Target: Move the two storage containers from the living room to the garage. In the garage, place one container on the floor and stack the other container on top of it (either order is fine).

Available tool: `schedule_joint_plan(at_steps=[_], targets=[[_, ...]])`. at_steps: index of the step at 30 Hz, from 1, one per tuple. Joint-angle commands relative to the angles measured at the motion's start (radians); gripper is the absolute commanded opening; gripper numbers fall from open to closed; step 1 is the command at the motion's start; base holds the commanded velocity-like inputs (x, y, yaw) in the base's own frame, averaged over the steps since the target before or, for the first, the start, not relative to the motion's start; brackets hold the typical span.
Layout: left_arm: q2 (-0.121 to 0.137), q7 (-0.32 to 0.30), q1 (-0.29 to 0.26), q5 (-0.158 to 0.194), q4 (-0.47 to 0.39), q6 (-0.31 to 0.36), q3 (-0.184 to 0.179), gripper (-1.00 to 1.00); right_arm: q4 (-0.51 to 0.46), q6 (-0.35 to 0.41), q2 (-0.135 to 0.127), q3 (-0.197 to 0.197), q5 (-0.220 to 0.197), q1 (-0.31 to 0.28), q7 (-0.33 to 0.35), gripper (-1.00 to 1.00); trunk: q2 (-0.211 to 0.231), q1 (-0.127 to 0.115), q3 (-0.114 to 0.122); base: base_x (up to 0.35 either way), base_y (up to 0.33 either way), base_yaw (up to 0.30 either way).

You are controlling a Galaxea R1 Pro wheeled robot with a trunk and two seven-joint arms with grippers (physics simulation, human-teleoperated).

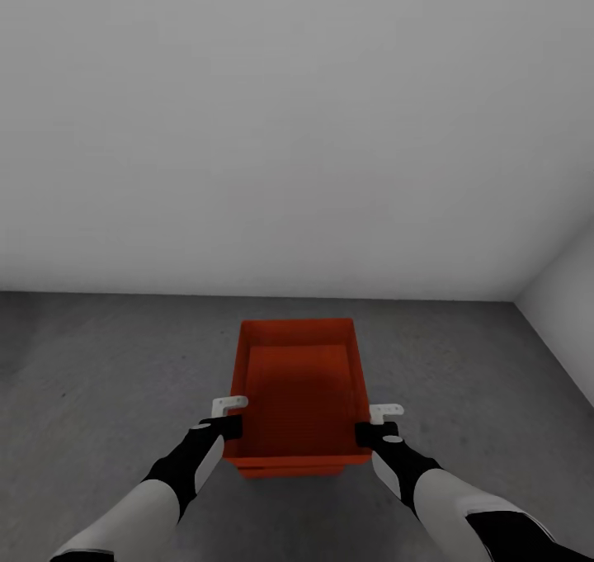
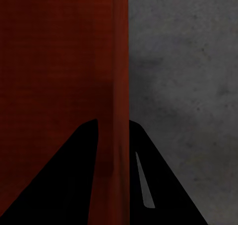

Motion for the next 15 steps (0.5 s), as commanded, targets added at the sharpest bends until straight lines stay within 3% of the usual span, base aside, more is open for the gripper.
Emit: schedule_joint_plan(at_steps=[1,15], targets=[[0.001,0.057,-0.001,-0.009,-0.003,0.007,0.013,-1.00,0.000,-0.003,-0.031,-0.025,0.008,-0.001,-0.054,-1.00,0.000,0.000,-0.001,0.017,0.018,0.000],[0.001,0.057,-0.001,-0.010,-0.003,0.007,0.013,-1.00,0.000,-0.003,-0.031,-0.025,0.008,-0.001,-0.054,-1.00,0.000,0.000,-0.001,0.003,0.003,0.000]])
